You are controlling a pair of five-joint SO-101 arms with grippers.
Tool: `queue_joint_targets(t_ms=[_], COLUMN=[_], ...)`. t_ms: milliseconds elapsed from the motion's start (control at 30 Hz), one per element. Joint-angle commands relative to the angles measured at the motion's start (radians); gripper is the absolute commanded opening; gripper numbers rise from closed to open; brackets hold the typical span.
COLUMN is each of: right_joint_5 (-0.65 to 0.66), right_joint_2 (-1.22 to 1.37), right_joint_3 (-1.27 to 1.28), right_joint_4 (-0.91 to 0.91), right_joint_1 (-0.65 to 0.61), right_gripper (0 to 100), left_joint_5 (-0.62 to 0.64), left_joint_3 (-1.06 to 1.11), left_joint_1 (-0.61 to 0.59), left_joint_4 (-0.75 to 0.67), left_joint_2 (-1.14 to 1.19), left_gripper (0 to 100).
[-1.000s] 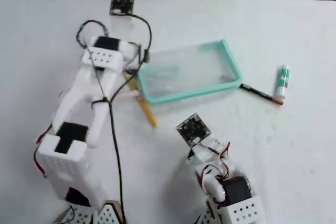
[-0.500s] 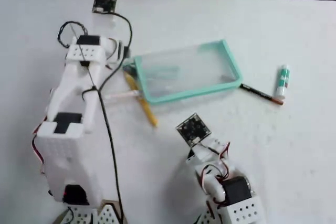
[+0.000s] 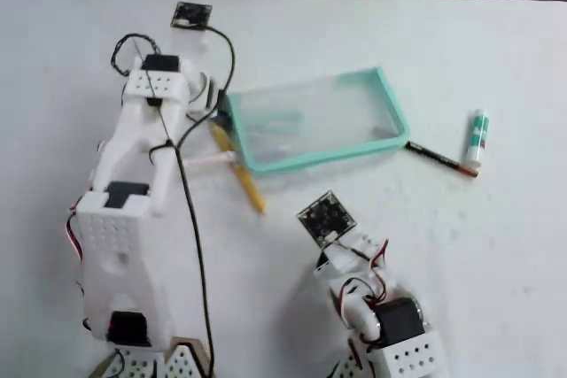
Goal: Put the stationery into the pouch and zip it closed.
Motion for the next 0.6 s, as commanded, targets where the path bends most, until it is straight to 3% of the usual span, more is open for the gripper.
queue_joint_targets(t_ms=[0,367,567], right_joint_5=[-0.002,-0.002,-0.002], right_joint_2=[-0.004,-0.004,-0.004], right_joint_3=[0.006,0.006,0.006], right_joint_4=[-0.001,-0.001,-0.001], right_joint_1=[0.007,0.007,0.007], right_gripper=[1.9,1.9,1.9], left_joint_5=[0.112,0.115,0.11], left_joint_3=[-0.048,-0.037,-0.081], left_joint_1=[0.022,0.045,0.085], left_joint_4=[-0.018,-0.043,-0.1], left_joint_2=[0.004,0.019,0.096], left_gripper=[27,27,14])
